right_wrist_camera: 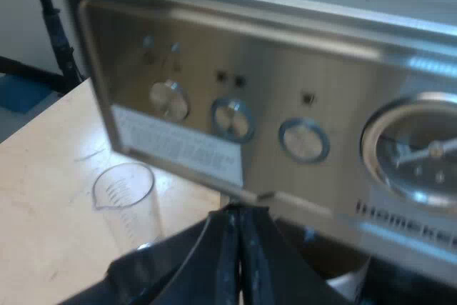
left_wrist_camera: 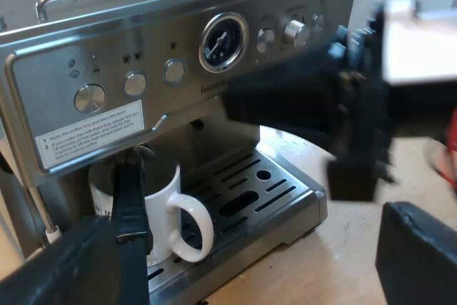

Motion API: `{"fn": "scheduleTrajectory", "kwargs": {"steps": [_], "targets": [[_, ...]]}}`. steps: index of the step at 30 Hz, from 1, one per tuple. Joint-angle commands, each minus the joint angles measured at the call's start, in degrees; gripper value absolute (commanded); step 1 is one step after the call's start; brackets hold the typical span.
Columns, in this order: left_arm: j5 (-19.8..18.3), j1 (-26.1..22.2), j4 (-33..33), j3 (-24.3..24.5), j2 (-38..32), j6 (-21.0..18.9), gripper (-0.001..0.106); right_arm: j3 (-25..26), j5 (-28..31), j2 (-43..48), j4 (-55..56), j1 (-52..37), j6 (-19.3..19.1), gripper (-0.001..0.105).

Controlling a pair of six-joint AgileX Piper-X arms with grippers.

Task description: Place mug into machine

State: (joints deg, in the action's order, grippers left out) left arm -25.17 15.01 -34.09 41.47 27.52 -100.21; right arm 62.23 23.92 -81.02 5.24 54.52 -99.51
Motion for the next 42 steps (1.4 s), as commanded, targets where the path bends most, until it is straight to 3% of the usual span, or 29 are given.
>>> {"fn": "scheduleTrajectory", "kwargs": {"steps": [1, 13, 42], "targets": [[-0.3, 0.2, 1.4, 0.2, 0.0, -0.7, 0.081, 1.6, -0.8, -1.2, -0.9, -0.7, -1.0, 0.000], [-0.3, 0.2, 1.4, 0.2, 0.0, -0.7, 0.081, 2.0, 1.5, -2.9, -3.9, -1.1, -1.0, 0.000], [-0.3, 0.2, 1.4, 0.2, 0.0, -0.7, 0.081, 2.3, -0.6, -5.6, -6.8, -3.0, -1.0, 0.000]]}}
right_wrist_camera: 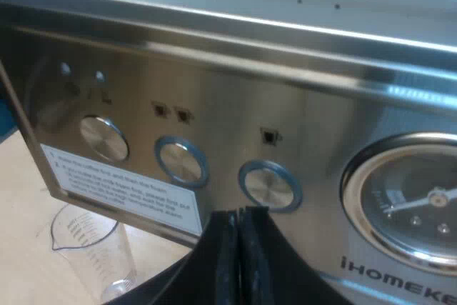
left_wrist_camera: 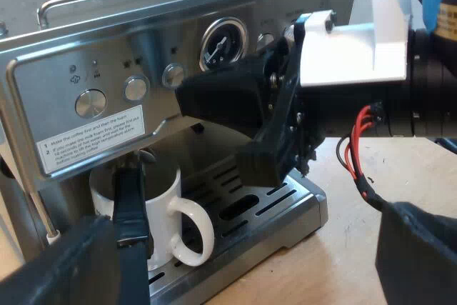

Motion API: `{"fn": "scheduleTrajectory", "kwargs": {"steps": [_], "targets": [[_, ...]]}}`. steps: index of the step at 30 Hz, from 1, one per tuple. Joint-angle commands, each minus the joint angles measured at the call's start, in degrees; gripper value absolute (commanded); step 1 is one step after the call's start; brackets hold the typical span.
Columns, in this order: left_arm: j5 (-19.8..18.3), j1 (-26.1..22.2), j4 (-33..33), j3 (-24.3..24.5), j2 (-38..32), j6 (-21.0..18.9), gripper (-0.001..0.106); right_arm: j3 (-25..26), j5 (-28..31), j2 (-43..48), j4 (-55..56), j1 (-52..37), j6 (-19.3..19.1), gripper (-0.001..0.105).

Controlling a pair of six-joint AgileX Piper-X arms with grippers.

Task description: Place mug into machine

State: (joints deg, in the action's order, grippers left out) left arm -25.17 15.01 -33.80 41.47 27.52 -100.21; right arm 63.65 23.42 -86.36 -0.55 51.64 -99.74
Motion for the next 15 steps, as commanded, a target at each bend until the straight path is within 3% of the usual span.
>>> {"fn": "scheduleTrajectory", "kwargs": {"steps": [1, 15], "targets": [[-0.3, 0.2, 1.1, 0.2, 0.0, -0.7, 0.081, 0.8, -0.1, -0.3, -1.0, -0.1, -0.8, 0.000], [-0.3, 0.2, 1.1, 0.2, 0.0, -0.7, 0.081, 1.5, 2.6, -1.6, -2.9, -0.2, -1.5, 0.000]]}}
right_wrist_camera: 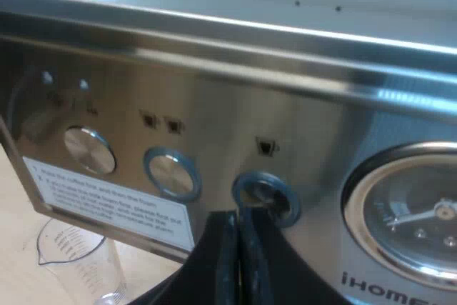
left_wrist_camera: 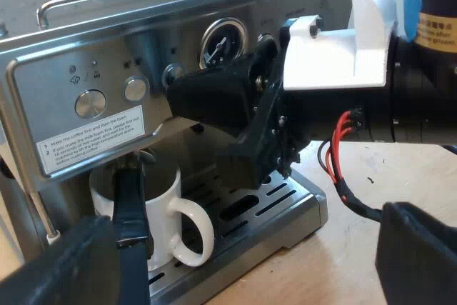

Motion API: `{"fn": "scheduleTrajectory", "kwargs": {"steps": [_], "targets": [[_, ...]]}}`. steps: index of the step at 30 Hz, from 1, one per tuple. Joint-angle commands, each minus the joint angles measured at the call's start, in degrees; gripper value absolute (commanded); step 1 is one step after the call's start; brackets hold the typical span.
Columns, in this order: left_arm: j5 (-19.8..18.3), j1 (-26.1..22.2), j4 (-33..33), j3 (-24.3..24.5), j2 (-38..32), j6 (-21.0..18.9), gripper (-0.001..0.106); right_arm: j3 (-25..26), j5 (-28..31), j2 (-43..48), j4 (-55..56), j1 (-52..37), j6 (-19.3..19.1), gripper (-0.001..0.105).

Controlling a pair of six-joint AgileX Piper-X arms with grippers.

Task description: Place mug into machine

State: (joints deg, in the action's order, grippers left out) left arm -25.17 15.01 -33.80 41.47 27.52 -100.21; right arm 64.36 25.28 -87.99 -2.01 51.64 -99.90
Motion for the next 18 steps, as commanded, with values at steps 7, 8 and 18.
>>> {"fn": "scheduleTrajectory", "kwargs": {"steps": [7, 8, 18], "targets": [[-0.3, 0.2, 1.1, 0.2, 0.0, -0.7, 0.081, 0.8, 1.0, 0.0, -2.0, -1.5, -1.6, 0.000], [-0.3, 0.2, 1.1, 0.2, 0.0, -0.7, 0.081, 0.8, 1.0, 0.0, -2.0, -1.7, -1.6, 0.000], [-0.3, 0.2, 1.1, 0.2, 0.0, -0.7, 0.081, 0.8, 1.0, 0.0, -2.0, -3.0, -1.5, 0.000]]}}
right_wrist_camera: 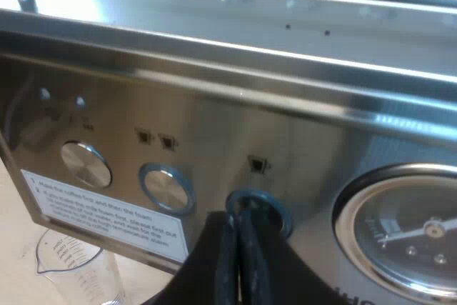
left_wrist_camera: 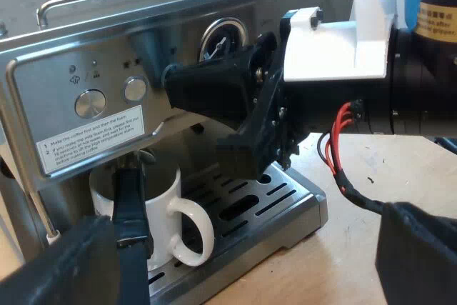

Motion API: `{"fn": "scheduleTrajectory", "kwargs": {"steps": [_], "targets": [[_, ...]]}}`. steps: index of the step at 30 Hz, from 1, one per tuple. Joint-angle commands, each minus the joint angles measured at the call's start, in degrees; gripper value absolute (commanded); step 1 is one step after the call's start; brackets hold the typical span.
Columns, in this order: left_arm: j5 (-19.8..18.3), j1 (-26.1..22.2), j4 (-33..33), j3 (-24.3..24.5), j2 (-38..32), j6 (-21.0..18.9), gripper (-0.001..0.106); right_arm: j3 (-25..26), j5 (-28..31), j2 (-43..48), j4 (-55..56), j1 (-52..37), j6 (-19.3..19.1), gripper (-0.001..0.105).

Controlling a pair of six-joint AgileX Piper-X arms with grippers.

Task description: Place mug into machine

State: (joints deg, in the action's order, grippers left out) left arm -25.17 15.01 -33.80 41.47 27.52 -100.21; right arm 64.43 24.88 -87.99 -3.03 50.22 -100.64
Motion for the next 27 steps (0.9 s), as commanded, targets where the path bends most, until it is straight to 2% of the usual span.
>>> {"fn": "scheduleTrajectory", "kwargs": {"steps": [1, 5, 14, 17, 23, 26, 27], "targets": [[-0.3, 0.2, 1.1, 0.2, 0.0, -0.7, 0.081, 0.7, 1.4, 0.0, -1.0, -1.6, -0.7, 0.000], [-0.3, 0.2, 1.1, 0.2, 0.0, -0.7, 0.081, 0.7, 1.4, 0.4, 0.3, -1.2, -0.7, 0.000], [-0.3, 0.2, 0.9, 0.5, -0.2, -0.2, 0.081, 0.7, 1.4, 6.7, 14.2, 2.0, -0.7, 0.000], [-0.3, 0.2, -0.7, 1.7, -0.2, 0.1, 0.081, 0.7, 1.5, 9.9, 18.0, 3.4, -0.7, 0.000], [2.4, 0.2, -4.1, 5.5, -0.2, 1.7, 0.081, 0.7, 1.9, 16.0, 26.1, 5.2, 0.0, 0.002], [2.4, 0.2, -5.1, 7.3, -0.2, 1.7, 0.081, 0.7, 1.9, 18.5, 28.7, 5.3, 0.4, 0.023], [2.4, 0.2, -5.2, 7.8, -0.2, 1.7, 0.080, 0.7, 1.9, 19.5, 29.2, 5.3, 0.3, 0.036]]}}
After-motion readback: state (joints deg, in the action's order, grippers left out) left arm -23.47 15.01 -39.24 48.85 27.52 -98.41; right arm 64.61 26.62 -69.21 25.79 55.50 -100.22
